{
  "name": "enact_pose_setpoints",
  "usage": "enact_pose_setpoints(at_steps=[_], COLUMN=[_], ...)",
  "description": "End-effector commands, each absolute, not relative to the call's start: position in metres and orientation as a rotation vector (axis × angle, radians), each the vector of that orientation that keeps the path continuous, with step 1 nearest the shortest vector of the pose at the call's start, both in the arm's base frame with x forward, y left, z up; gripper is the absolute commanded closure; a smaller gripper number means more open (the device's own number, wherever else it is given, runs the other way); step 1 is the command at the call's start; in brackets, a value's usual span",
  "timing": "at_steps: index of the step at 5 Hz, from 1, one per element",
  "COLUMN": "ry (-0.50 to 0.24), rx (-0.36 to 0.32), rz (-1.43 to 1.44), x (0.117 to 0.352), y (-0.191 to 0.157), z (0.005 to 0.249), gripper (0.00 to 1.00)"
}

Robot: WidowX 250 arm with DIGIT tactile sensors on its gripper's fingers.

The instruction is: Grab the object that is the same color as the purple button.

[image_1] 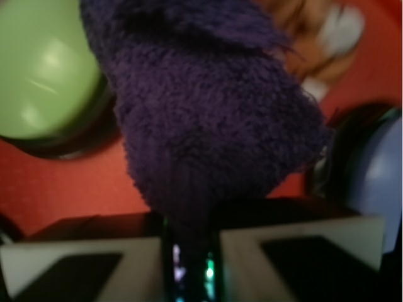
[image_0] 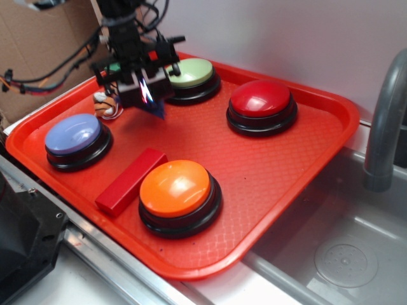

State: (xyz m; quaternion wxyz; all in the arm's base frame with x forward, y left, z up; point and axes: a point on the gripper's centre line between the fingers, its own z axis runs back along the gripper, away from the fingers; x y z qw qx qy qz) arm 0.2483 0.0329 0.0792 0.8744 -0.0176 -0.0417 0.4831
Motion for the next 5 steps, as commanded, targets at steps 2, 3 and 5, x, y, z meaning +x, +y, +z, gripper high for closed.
enact_pose_setpoints(at_steps=[2, 3, 5], ry=[-0.081, -0.117, -0.096], rx=[0.052, 0.028, -0.010], rz=[0.329, 0.144, 0.190], x=[0.234, 0.214, 0.213], y=[0.016, 0.003, 0.014], z=[0.173, 0.186, 0.189], gripper=[1.00, 1.00, 1.00])
